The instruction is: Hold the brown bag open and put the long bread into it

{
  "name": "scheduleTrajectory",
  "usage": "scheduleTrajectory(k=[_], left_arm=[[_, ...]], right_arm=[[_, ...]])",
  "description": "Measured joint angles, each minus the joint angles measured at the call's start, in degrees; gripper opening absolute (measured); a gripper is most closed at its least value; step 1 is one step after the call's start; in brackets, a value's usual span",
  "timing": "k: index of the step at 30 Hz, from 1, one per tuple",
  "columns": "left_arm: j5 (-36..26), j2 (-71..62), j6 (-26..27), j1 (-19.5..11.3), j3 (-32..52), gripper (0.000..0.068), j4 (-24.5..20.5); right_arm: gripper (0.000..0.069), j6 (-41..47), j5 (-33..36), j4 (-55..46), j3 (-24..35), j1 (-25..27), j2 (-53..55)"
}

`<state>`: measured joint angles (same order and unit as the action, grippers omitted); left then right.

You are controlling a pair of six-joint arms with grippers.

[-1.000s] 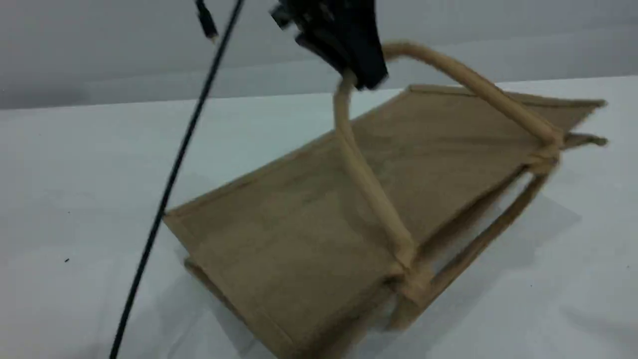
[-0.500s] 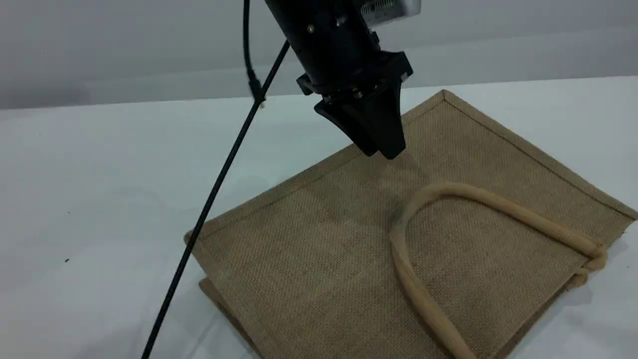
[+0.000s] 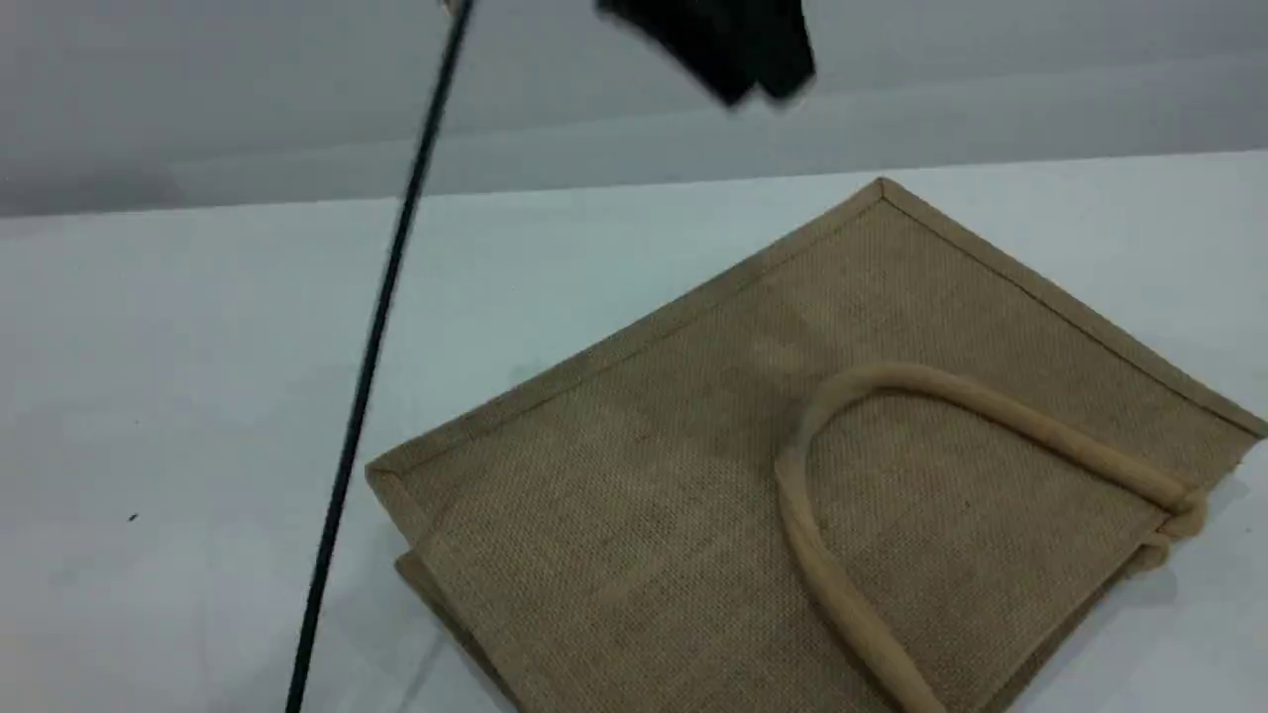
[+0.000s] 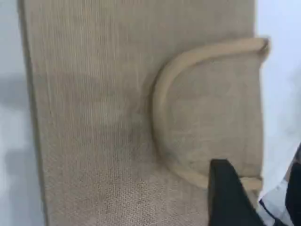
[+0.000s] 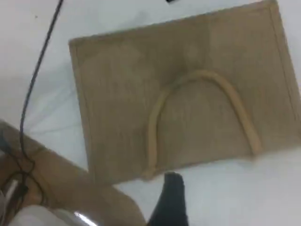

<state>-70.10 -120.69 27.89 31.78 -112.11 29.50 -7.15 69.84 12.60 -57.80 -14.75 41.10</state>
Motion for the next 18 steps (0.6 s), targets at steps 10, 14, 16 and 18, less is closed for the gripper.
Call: scheduleTrajectory(k=[10, 14, 16, 18], left_arm=[[-0.15, 17.49, -6.19, 4.26, 1.46, 0.0294, -6.48], [-0.15, 25.20, -8.60, 8.59, 6.07, 0.0294, -12.05], [-0.15, 29.67, -10.45, 10.72, 9.35, 0.0294, -14.28], [-0.15, 33.83, -12.13, 12.77, 12.34, 0.0294, -16.10]], right_arm=[[0.0584, 1.18, 0.18, -1.33, 13.21, 0.00, -17.28], [0.0584, 1.16, -4.00, -2.78, 20.52, 0.00, -25.74], [0.0584, 1.09, -5.44, -2.68, 23.81, 0.00, -30.17], [0.0584, 0.94, -7.15, -2.75, 26.34, 0.00, -34.04]])
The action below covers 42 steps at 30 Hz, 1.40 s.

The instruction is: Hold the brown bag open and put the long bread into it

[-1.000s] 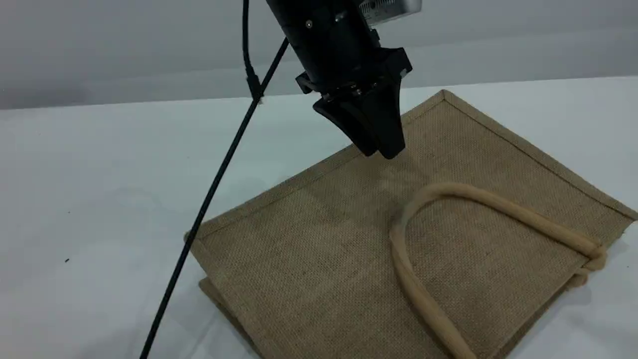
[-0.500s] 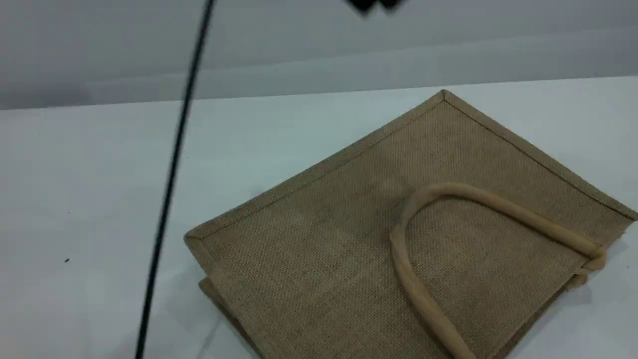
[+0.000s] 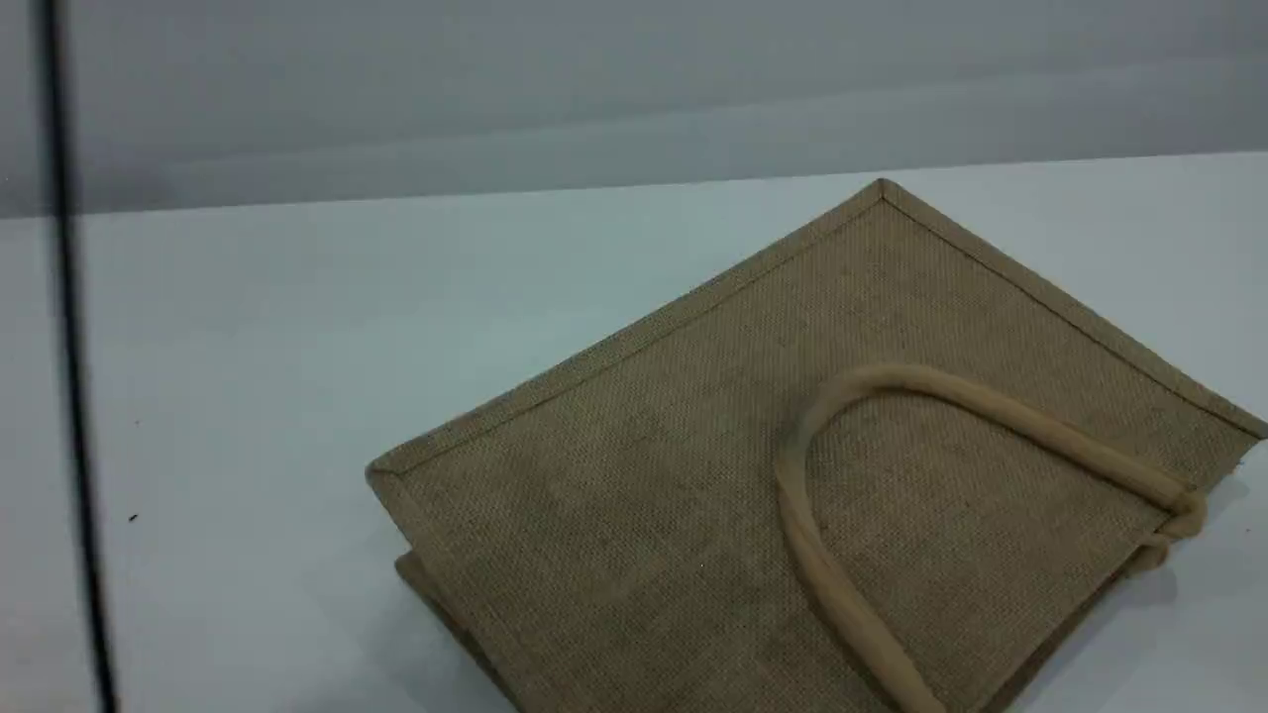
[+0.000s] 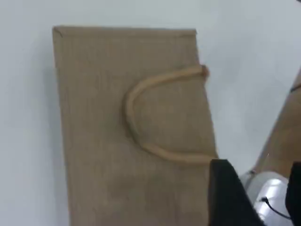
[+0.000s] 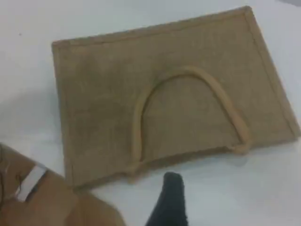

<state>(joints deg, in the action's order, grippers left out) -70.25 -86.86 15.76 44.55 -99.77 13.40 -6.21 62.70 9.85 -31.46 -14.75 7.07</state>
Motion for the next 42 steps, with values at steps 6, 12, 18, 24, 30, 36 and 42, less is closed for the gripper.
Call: scheduleTrajectory(k=[6, 12, 18, 24, 30, 36, 42], left_arm=[[0.15, 13.78, -6.30, 2.67, 11.97, 0.0294, -1.48], [0.20, 27.41, -11.24, 2.67, 24.57, 0.0294, -1.48], [1.72, 42.86, -14.53, 2.67, 40.23, 0.0294, -3.95], [2.79, 57.83, -18.90, 2.67, 55.20, 0.0294, -12.19], [6.68, 70.69, -19.36, 2.67, 66.67, 0.0294, -15.56], [8.44, 80.23, -20.81, 2.60, 70.74, 0.0294, -15.51], [8.48, 83.77, -20.81, 2.60, 70.74, 0.0294, -15.84]], right_arm=[[0.0584, 0.16, -1.75, -1.12, 2.57, 0.00, -7.21], [0.0584, 0.63, -1.69, -1.54, 2.57, 0.00, -7.16], [0.0584, 0.63, -1.57, -1.48, 2.57, 0.00, -7.07], [0.0584, 0.63, -1.57, -1.48, 2.52, 0.00, -7.07], [0.0584, 0.63, -1.57, -1.43, 2.52, 0.00, -7.07], [0.0584, 0.63, -1.57, -1.43, 2.52, 0.00, -7.07], [0.0584, 0.63, -1.57, -1.29, 2.52, 5.42, -7.07]])
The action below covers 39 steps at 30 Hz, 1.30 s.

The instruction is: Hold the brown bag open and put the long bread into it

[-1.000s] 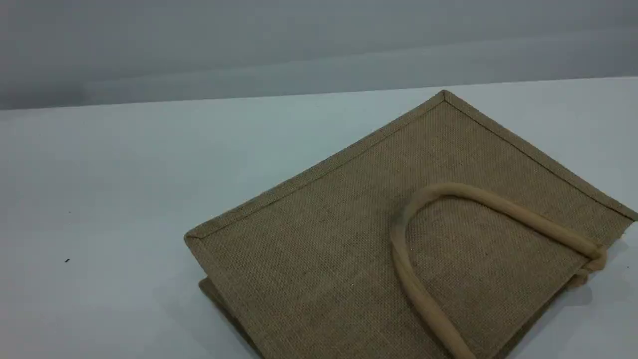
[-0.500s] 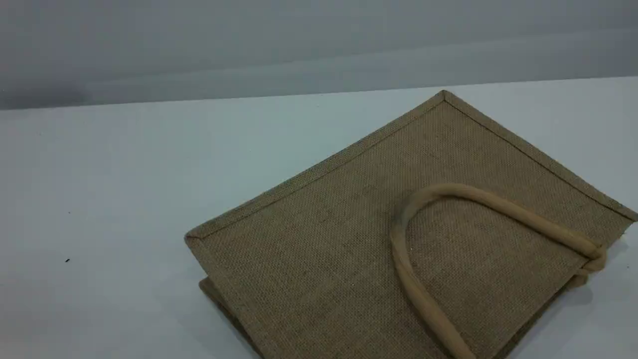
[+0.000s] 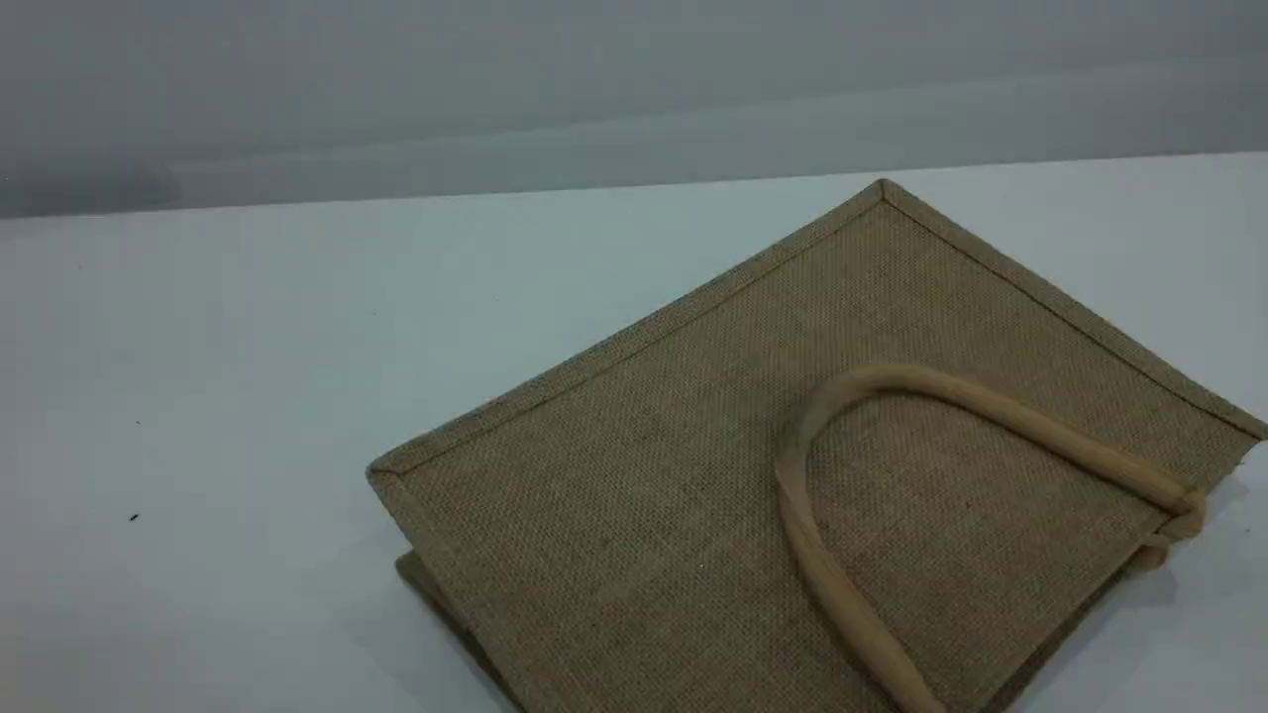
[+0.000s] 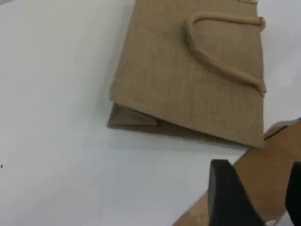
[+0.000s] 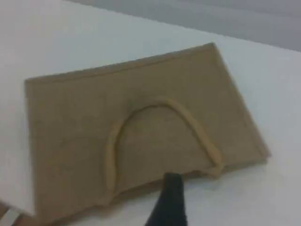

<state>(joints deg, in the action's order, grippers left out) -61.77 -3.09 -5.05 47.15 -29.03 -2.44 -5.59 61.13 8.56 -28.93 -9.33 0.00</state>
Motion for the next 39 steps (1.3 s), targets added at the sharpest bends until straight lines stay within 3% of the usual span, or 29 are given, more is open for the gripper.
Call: scheduleTrajectory(k=[6, 14, 16, 19, 25, 29, 32, 39], left_arm=[[-0.06, -0.05, 0.00, 0.00, 0.00, 0.0294, -0.06], [-0.06, -0.05, 0.00, -0.59, 0.00, 0.0294, -0.11], [-0.06, -0.24, 0.00, -2.91, 0.00, 0.0294, -0.11], [-0.06, -0.24, 0.00, -9.55, 0.00, 0.0294, -0.17], [-0.06, -0.24, 0.00, -27.31, 0.00, 0.0294, -0.38], [-0.06, 0.81, 0.00, -36.73, 0.00, 0.0294, -0.38], [-0.12, 3.14, 0.00, -40.05, 0.01, 0.0294, -0.38], [-0.37, 3.09, 0.00, -40.19, -0.05, 0.0294, -0.40]], right_arm=[[0.0584, 0.00, 0.00, 0.07, 0.00, 9.59, 0.00], [0.0584, 0.00, 0.00, 0.28, 0.00, 9.99, 0.00], [0.0584, 0.00, 0.00, 0.28, 0.00, 9.99, 0.00], [0.0584, 0.00, 0.00, 0.28, 0.00, 9.99, 0.00], [0.0584, 0.00, 0.00, 0.28, 0.00, 9.99, 0.00], [0.0584, 0.00, 0.00, 0.28, 0.00, 9.99, 0.00], [0.0583, 0.00, 0.00, 0.28, 0.00, 9.99, 0.00], [0.0583, 0.00, 0.00, 0.28, 0.00, 9.99, 0.00]])
